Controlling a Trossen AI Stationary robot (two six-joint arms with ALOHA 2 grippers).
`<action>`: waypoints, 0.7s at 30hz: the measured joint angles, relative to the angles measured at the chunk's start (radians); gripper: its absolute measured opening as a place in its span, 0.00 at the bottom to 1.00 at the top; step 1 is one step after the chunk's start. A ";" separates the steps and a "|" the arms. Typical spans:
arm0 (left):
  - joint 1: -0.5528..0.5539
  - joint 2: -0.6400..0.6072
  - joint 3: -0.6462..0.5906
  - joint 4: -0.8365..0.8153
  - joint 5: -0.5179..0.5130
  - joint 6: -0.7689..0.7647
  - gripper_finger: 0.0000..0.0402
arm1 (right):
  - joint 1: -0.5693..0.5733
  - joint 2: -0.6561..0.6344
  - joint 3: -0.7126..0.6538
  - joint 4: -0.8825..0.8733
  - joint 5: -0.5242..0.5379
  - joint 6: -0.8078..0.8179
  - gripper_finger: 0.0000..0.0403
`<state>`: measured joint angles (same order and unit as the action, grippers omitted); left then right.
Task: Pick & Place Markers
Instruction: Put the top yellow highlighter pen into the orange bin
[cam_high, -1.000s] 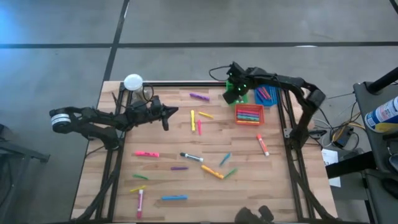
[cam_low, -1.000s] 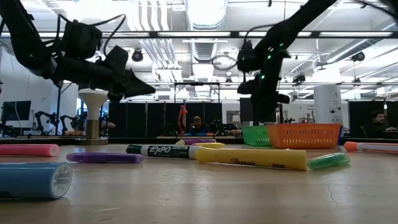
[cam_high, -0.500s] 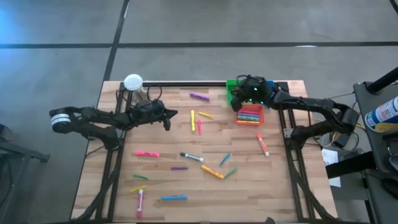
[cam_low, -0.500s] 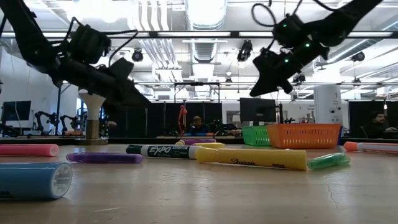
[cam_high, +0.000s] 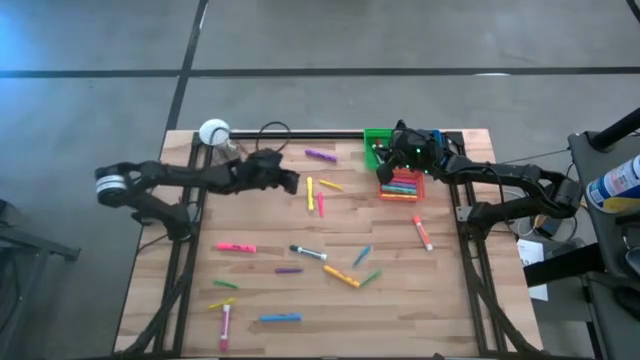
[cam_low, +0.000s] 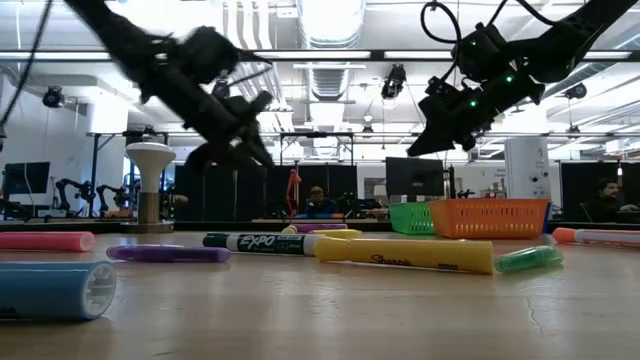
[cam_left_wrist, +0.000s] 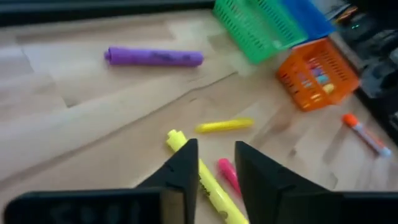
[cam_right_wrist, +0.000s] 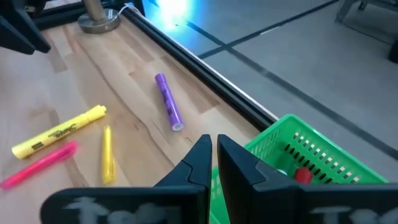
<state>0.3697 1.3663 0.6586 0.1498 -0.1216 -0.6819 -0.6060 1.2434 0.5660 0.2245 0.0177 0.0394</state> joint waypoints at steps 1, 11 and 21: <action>-0.006 0.031 0.041 -0.046 -0.013 -0.011 0.28 | 0.000 0.000 -0.002 0.000 0.000 -0.005 0.05; -0.059 0.307 0.375 -0.389 -0.095 -0.128 0.38 | 0.017 0.000 -0.014 -0.002 0.000 -0.068 0.05; -0.040 0.456 0.561 -0.564 -0.166 -0.104 0.38 | 0.026 0.000 -0.015 -0.003 -0.003 -0.095 0.06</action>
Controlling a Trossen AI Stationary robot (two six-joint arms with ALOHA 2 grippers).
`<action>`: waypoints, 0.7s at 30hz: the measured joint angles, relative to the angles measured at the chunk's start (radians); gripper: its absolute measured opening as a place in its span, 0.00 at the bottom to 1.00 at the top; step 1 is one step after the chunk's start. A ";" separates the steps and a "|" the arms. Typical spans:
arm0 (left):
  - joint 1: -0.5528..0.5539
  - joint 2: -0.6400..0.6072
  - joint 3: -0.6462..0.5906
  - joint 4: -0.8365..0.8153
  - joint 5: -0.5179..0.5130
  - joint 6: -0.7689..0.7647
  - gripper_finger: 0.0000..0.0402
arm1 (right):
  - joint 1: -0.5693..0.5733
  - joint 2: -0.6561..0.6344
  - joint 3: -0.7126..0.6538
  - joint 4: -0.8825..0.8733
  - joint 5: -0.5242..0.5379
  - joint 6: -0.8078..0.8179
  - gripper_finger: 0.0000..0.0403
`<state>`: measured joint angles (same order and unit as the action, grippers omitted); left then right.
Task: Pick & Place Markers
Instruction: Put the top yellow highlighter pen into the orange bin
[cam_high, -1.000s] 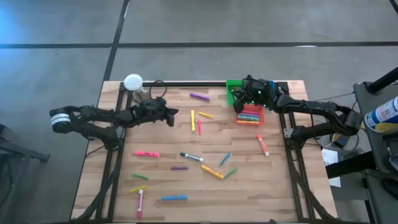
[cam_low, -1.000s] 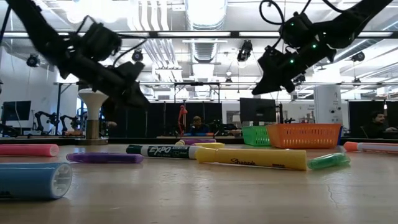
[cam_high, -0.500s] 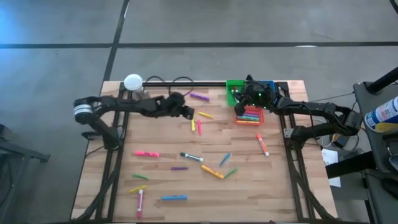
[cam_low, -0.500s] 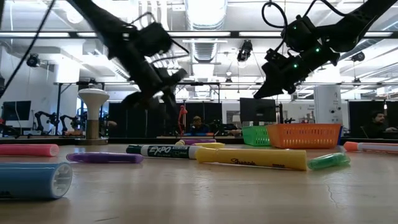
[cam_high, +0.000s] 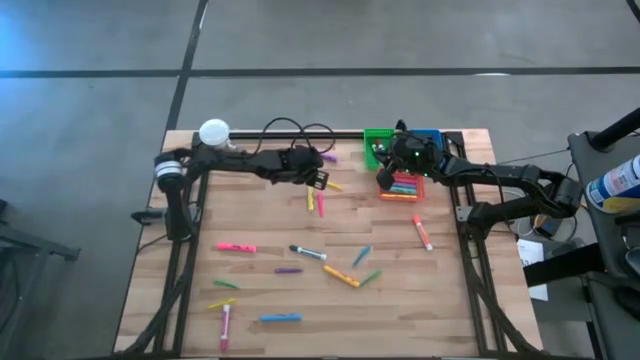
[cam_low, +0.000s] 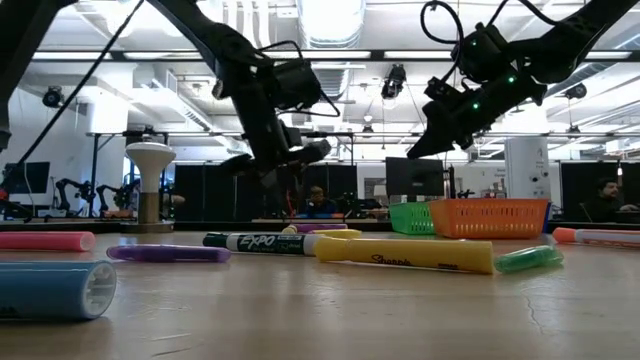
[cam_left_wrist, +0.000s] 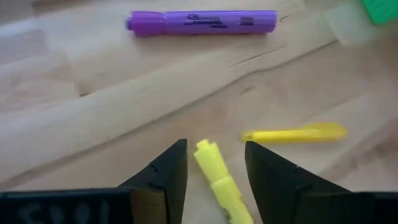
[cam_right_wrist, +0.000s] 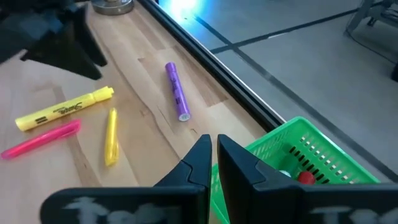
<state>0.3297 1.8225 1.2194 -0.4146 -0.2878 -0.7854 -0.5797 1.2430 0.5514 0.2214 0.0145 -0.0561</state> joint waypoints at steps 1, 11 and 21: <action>0.002 0.008 0.005 0.001 0.018 0.001 0.38 | 0.000 0.000 0.000 0.000 0.000 0.000 0.06; 0.020 0.049 0.005 0.001 0.054 -0.019 0.38 | 0.002 0.000 0.000 0.001 0.000 0.000 0.06; 0.027 0.103 0.004 0.021 0.083 -0.018 0.38 | 0.002 0.000 0.000 0.001 0.000 0.000 0.06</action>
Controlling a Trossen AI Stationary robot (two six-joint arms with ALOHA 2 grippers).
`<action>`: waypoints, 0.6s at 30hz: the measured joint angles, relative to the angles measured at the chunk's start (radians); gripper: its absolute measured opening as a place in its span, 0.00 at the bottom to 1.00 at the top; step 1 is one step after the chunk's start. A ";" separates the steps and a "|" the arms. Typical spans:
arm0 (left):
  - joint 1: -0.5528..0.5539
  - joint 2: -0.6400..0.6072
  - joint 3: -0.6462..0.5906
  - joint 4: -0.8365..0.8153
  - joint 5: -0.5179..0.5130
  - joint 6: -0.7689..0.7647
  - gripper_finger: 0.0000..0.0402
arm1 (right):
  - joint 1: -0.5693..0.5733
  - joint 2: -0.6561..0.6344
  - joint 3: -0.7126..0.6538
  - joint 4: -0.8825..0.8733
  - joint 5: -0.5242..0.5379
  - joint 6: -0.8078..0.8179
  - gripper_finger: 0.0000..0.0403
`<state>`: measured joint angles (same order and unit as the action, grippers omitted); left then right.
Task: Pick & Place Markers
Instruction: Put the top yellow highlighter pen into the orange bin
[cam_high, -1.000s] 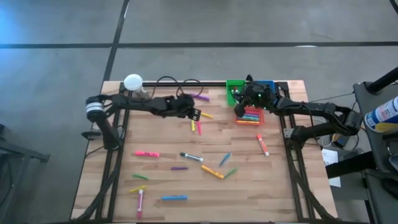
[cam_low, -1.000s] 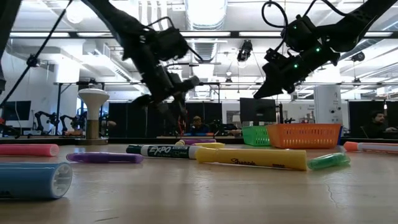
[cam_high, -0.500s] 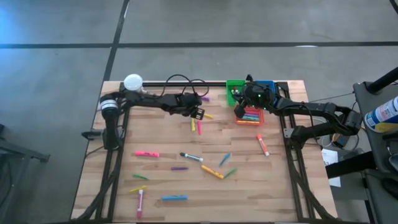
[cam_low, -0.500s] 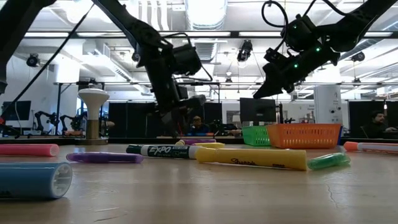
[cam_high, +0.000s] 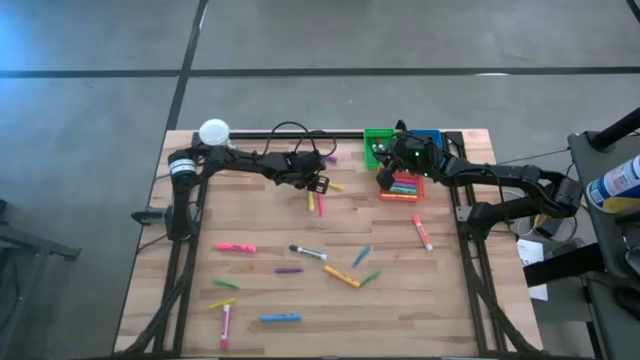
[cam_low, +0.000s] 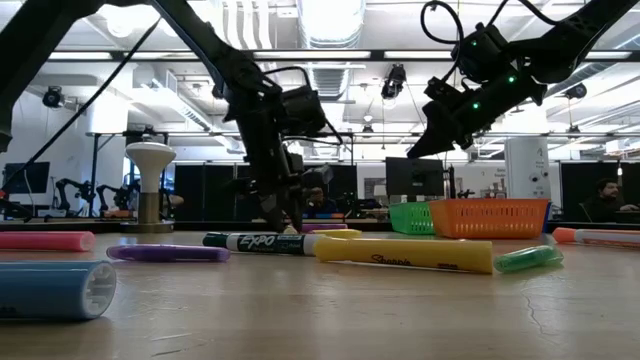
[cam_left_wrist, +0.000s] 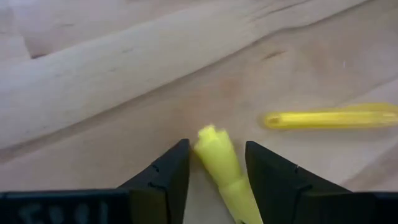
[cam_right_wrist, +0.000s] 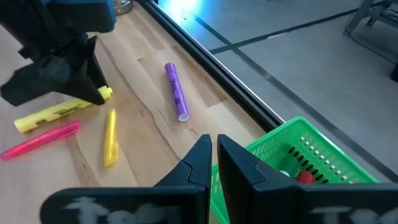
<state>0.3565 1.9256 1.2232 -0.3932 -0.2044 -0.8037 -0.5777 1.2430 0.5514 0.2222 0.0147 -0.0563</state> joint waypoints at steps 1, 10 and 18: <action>0.000 0.004 0.000 0.004 0.001 0.000 0.38 | 0.000 0.000 0.000 0.000 0.000 0.000 0.06; 0.002 0.009 0.001 -0.005 -0.022 0.037 0.34 | 0.009 0.000 0.000 0.001 0.000 -0.008 0.06; 0.003 0.007 -0.001 -0.018 -0.119 0.091 0.20 | 0.009 0.000 0.000 0.001 0.005 -0.008 0.06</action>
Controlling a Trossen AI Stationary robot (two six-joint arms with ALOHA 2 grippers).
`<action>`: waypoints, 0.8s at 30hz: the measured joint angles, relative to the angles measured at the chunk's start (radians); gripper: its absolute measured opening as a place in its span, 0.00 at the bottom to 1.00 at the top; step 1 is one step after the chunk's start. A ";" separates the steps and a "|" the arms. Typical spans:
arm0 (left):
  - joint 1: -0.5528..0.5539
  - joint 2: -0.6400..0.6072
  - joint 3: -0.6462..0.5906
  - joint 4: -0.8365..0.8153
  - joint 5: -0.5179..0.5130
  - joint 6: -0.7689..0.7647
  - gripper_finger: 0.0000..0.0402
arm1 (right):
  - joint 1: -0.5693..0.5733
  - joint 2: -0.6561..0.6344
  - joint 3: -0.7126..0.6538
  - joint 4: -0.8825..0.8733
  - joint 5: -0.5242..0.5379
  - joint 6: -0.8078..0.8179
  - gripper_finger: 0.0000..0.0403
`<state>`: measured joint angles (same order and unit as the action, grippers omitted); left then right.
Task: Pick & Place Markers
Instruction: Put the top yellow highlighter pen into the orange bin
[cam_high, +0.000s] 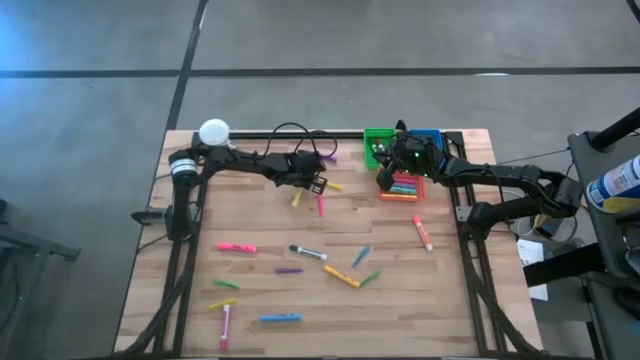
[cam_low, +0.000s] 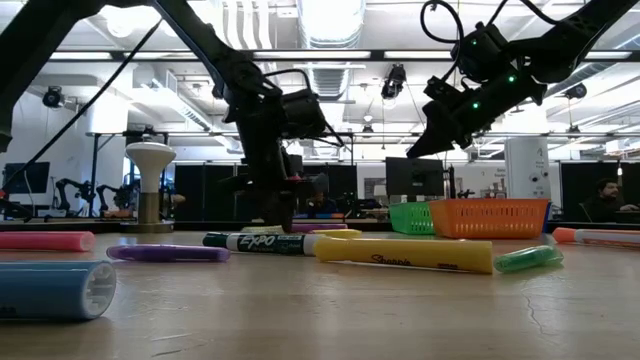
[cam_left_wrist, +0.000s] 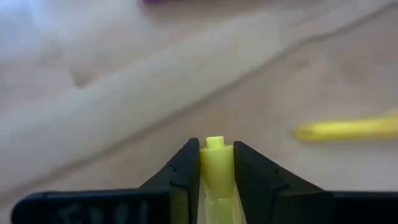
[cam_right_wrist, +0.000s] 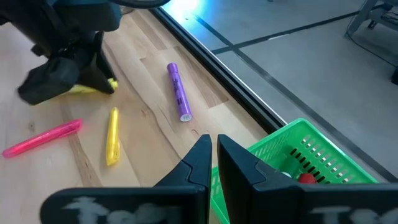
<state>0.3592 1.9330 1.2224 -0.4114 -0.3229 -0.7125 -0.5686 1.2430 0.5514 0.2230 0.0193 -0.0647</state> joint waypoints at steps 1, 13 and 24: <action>0.000 -0.002 0.000 0.000 -0.017 0.010 0.19 | 0.000 0.000 0.000 0.000 0.000 0.000 0.06; -0.022 -0.261 -0.109 0.193 -0.164 0.138 0.16 | 0.006 0.003 -0.022 0.064 -0.023 0.114 0.06; -0.040 -0.492 -0.657 1.542 0.306 0.318 0.16 | 0.070 0.005 -0.240 0.653 -0.290 0.414 0.14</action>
<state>0.3191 1.4410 0.5652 1.1309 -0.0167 -0.3942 -0.4984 1.2476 0.3111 0.8761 -0.2708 0.3494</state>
